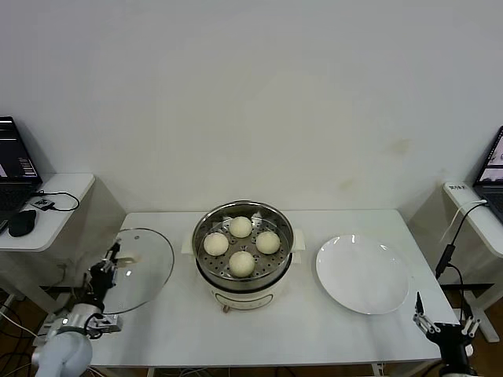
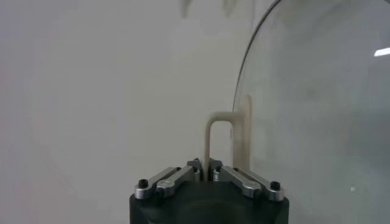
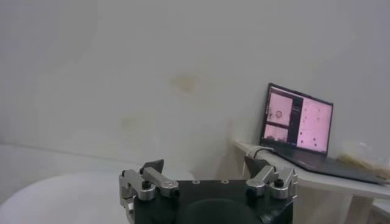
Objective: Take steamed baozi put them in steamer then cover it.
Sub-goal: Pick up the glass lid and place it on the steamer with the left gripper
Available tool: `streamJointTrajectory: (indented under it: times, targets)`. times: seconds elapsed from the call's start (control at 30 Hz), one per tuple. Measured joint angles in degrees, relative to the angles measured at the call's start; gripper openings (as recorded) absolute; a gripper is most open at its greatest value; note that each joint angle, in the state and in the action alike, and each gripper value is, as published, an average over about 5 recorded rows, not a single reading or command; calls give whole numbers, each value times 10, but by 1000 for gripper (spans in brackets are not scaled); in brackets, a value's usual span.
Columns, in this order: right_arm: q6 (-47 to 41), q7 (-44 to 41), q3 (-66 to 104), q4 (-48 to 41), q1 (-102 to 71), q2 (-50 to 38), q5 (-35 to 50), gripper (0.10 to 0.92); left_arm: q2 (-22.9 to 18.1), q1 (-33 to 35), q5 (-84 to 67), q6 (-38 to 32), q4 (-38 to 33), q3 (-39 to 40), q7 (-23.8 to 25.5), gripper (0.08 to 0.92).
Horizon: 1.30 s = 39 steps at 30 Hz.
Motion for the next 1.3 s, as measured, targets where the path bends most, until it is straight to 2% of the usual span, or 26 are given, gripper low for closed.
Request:
streamJointTrajectory:
  times: [0.4, 0.57, 0.77, 1.03, 1.3]
  targets:
    - [9, -1, -5, -10, 4, 0, -13, 823, 39, 14, -34, 69, -147, -6, 86, 144]
    - [10, 0, -6, -11, 9, 2, -20, 823, 52, 1, -46, 103, -195, 23, 111, 144]
    - [10, 4, -10, -12, 11, 7, -30, 823, 53, -26, -42, 140, -221, 82, 137, 144]
    - [11, 10, -21, -17, 13, 17, -47, 823, 29, -76, -1, 177, -218, 166, 172, 144]
    - [14, 13, -27, -31, 22, 18, -65, 823, -32, -120, 75, 195, -194, 227, 209, 144]
